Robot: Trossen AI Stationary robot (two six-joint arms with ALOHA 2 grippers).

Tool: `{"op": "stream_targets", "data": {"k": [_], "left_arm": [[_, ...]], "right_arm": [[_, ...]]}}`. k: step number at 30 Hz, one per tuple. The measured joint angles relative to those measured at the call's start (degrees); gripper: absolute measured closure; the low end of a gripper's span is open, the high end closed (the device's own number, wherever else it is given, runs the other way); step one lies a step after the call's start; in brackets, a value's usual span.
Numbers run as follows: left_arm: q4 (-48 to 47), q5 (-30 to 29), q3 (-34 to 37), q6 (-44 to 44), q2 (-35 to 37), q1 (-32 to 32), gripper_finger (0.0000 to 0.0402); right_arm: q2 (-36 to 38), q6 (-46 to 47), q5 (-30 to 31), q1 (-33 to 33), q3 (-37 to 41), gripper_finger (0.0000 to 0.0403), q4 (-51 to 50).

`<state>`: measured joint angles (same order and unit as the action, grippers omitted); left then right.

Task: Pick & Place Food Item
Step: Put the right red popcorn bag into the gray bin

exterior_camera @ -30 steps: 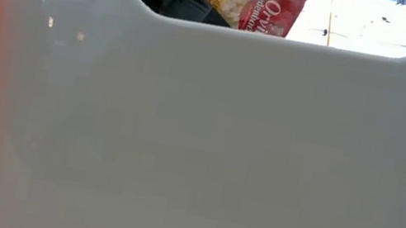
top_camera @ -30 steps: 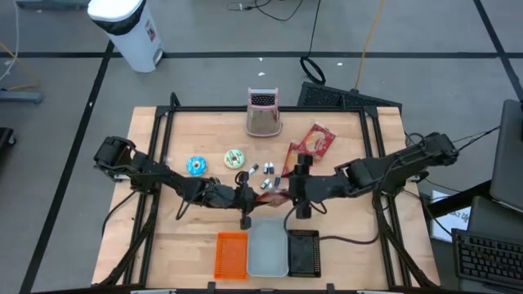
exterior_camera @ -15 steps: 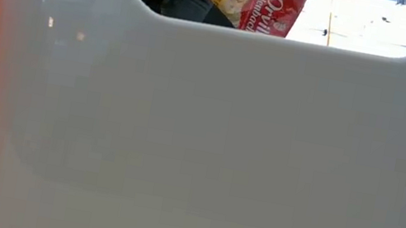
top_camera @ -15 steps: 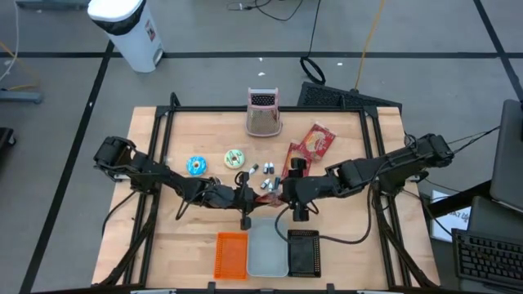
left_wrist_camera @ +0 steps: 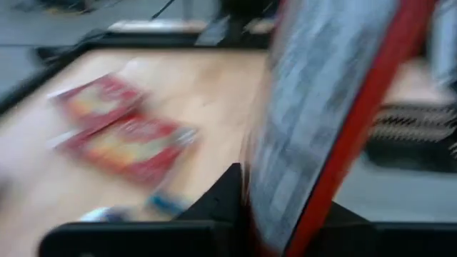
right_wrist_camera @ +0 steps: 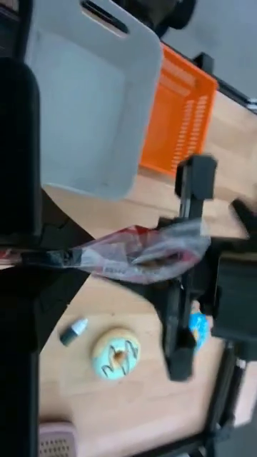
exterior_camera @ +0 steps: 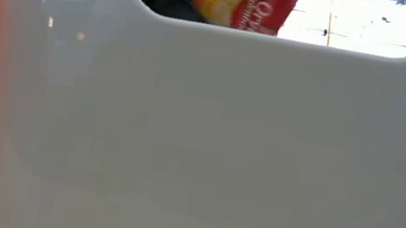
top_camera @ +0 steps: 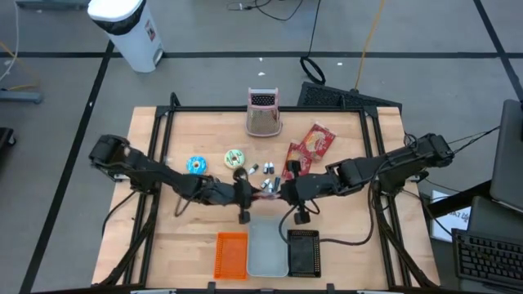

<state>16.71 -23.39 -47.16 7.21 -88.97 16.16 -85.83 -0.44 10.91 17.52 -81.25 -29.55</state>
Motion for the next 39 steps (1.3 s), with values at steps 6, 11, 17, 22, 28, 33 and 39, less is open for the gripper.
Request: {"op": "stream_targets", "data": {"k": [6,11,17,22,28,33,39], "left_arm": [[-15.90,-5.23,-0.67,1.92,14.45,0.22,0.0253],[-22.48,-5.40,-0.67,3.12,22.59,0.81,0.0204],[-27.63,-5.86,-0.56,4.70,25.15,0.79,0.0178],[-30.43,-6.17,-0.56,5.10,24.46,0.53,0.0177],[-30.26,-6.56,-0.60,5.37,23.44,0.31,0.0176],[-30.08,-7.14,-0.56,5.35,23.33,0.25,0.0176],[-30.14,-7.19,-0.56,5.57,23.30,0.26,0.0176]], "right_arm": [[0.82,0.25,-1.61,0.02,-0.11,0.0401,1.89],[0.80,3.02,-7.57,0.64,-0.09,0.0402,5.62],[0.78,6.10,-10.12,2.49,-0.60,0.0402,6.69],[0.73,8.81,-15.48,5.04,-1.29,0.0403,7.17],[0.54,12.34,-15.70,7.26,-1.38,0.0403,7.88],[-2.10,18.16,-18.17,7.88,-1.44,0.0403,7.02],[-5.63,24.32,-21.70,7.87,-1.44,0.0403,5.72]]}}
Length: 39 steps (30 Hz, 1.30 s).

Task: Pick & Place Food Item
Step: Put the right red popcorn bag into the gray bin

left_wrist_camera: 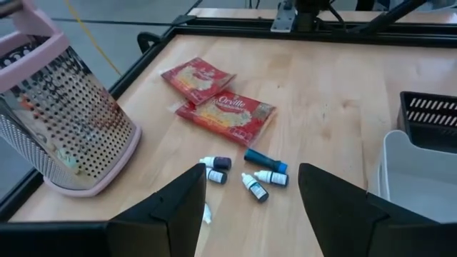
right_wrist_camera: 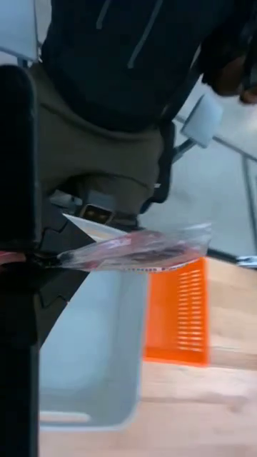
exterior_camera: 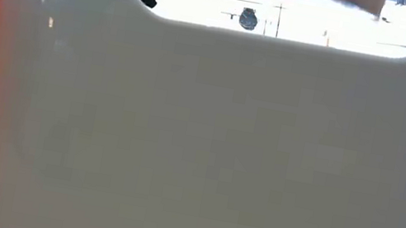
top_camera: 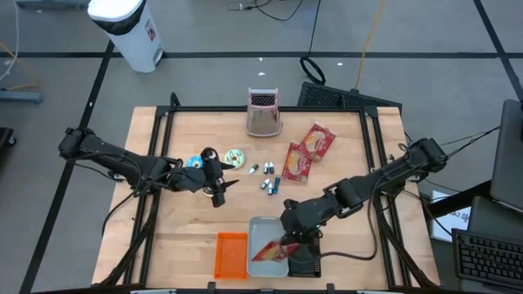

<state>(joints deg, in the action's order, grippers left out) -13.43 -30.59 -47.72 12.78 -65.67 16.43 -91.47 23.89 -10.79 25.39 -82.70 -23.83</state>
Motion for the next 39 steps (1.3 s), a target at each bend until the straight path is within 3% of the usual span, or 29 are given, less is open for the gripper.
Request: {"op": "stream_targets", "data": {"k": [4,13,21,25,30,33,39], "left_arm": [[0.02,0.01,0.00,0.27,0.00,0.00,0.0176],[0.00,-0.16,0.00,1.38,0.00,-0.35,0.0176],[-0.02,-1.01,0.00,1.31,0.00,-0.34,0.0176],[-0.02,-1.01,0.00,1.10,0.00,-0.33,0.0176],[-0.04,-1.01,0.00,1.03,0.00,-0.35,0.0176],[-0.04,-1.01,0.00,0.98,0.00,-0.35,0.0176],[-0.04,-1.01,0.00,0.94,0.00,-0.33,0.0176]], "right_arm": [[-2.90,1.47,-1.15,-0.06,0.00,0.0403,0.19],[-9.08,2.20,-10.40,-2.25,0.00,0.0403,2.23],[-9.73,-3.08,-10.38,-4.57,0.00,0.0394,2.73],[-9.72,-7.57,-10.31,-4.75,0.00,0.0372,2.69],[-9.72,-13.49,-10.28,-4.31,0.52,0.0314,2.90],[-9.72,-15.86,-7.72,-4.26,0.59,0.0276,3.86],[-9.72,-22.31,6.03,-4.28,0.59,0.0229,3.29]]}}
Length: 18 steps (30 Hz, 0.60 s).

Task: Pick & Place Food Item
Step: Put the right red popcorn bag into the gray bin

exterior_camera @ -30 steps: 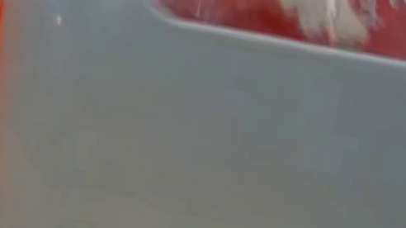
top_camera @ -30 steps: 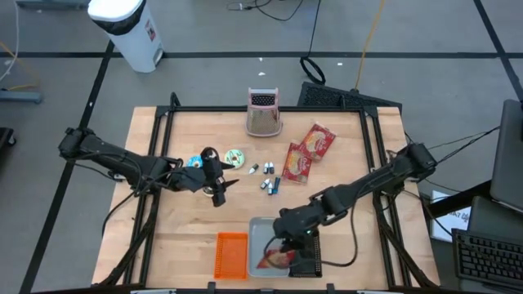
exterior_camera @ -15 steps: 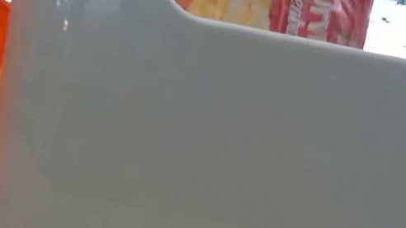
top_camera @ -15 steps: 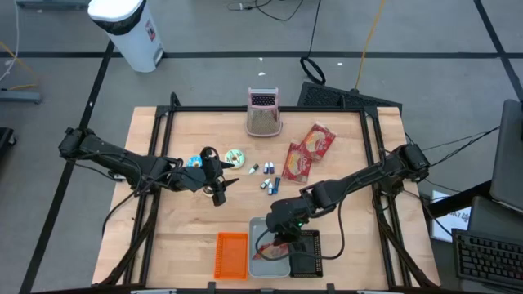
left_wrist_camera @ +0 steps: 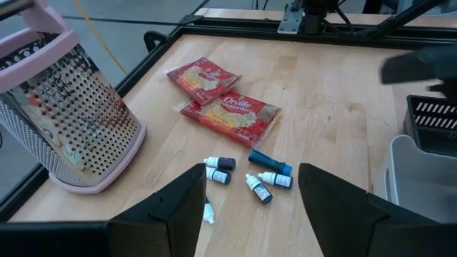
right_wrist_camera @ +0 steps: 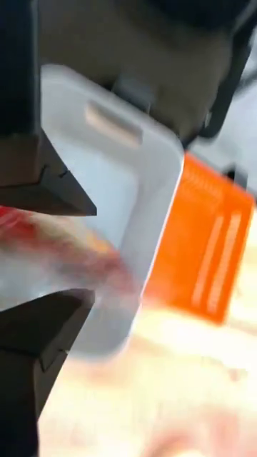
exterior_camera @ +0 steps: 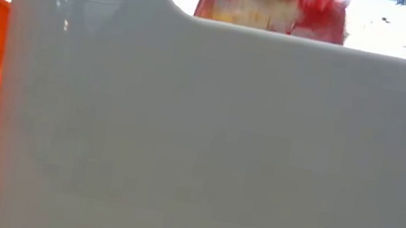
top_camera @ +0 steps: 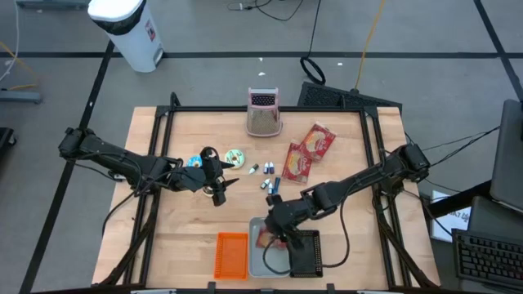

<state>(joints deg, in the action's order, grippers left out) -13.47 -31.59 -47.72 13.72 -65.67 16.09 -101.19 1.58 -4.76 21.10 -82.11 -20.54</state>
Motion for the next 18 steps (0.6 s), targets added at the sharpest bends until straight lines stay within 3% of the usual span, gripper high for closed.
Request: {"op": "stream_targets", "data": {"k": [3,6,10,15,18], "left_arm": [[-0.01,0.00,0.00,0.01,0.00,0.00,0.0176],[-0.01,0.00,0.00,0.00,0.00,0.00,0.0176],[-0.01,0.00,0.00,0.00,0.00,-0.01,0.0176],[-0.01,-0.02,0.00,0.02,0.00,0.00,0.0176],[0.00,-0.01,0.00,0.02,0.00,-0.01,0.0176]], "right_arm": [[0.00,-3.41,4.40,-0.04,0.00,0.0222,-1.10],[0.00,-5.63,4.51,-0.03,0.02,0.0221,-1.06],[0.00,-5.95,2.34,-0.02,0.02,0.0228,0.01],[0.00,-5.39,-6.24,-0.07,0.02,0.0237,0.13],[-1.55,-5.34,-7.53,-0.42,0.77,0.0240,3.34]]}}
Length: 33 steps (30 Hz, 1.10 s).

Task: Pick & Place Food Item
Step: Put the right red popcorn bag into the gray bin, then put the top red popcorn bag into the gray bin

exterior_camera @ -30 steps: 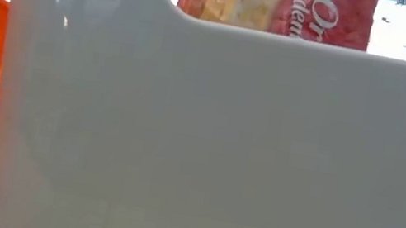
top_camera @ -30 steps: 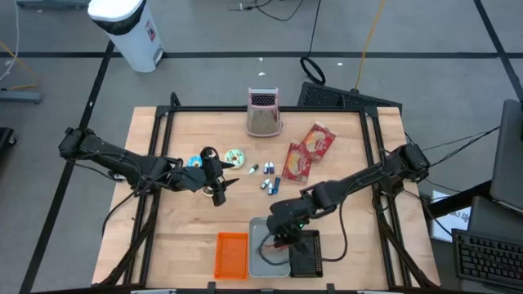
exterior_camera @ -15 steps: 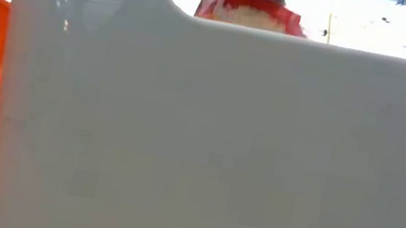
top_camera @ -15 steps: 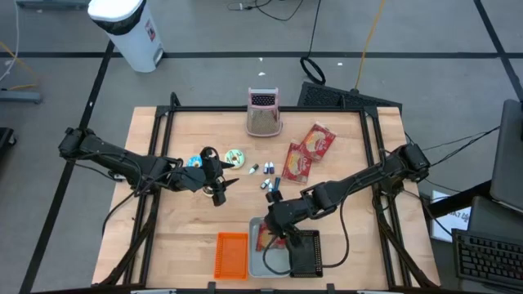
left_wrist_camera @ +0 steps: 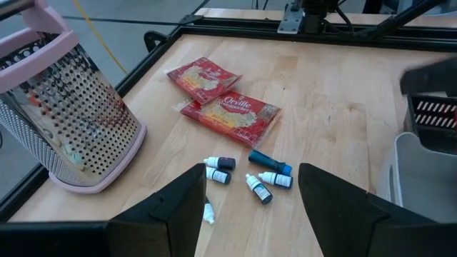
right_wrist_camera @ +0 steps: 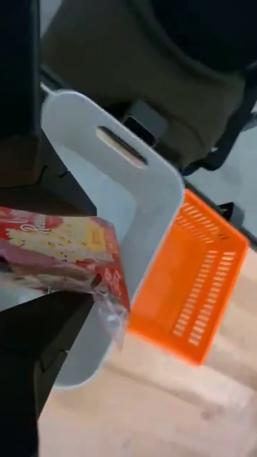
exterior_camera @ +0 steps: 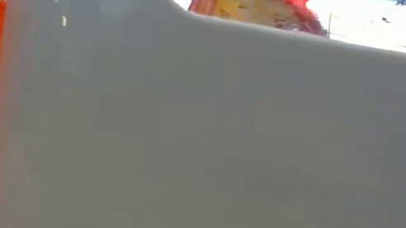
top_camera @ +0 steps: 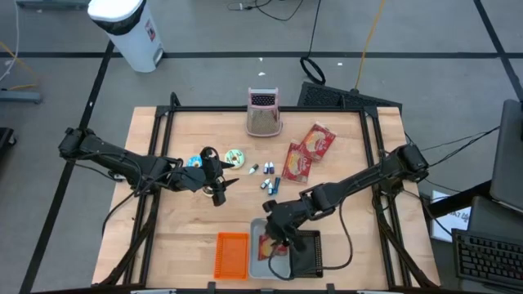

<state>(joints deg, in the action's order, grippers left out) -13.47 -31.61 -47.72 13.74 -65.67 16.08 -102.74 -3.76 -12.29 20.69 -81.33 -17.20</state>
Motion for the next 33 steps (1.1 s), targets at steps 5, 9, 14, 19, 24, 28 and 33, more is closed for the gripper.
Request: {"op": "stream_targets", "data": {"k": [5,9,14,19,24,28,33], "left_arm": [[-0.01,-0.01,0.00,0.00,0.00,0.01,0.0176],[-0.02,-0.02,0.00,0.00,0.00,0.00,0.0176],[-0.01,-0.03,0.00,0.19,-0.02,0.01,0.0176],[0.25,-0.01,0.00,0.57,-0.02,-0.05,0.0176],[1.99,-0.03,0.00,-0.32,-0.02,-0.05,0.0176],[2.68,0.05,0.02,-2.15,-0.02,-0.59,0.0176],[15.44,5.66,6.21,-7.43,0.03,-3.55,0.0176]], "right_arm": [[-1.58,-0.06,-1.33,-0.48,1.67,0.0243,0.44],[-2.19,-0.60,0.33,-0.72,1.87,0.0243,0.13],[-0.85,-3.63,3.03,-0.39,1.68,0.0243,2.36],[2.64,-5.48,10.84,0.64,1.68,0.0243,2.20],[9.52,-2.24,20.57,1.01,1.57,0.0243,-4.72],[15.84,1.74,29.96,-0.04,2.23,0.0243,-13.12],[24.62,5.16,39.51,-2.08,8.99,0.0243,-14.29]]}}
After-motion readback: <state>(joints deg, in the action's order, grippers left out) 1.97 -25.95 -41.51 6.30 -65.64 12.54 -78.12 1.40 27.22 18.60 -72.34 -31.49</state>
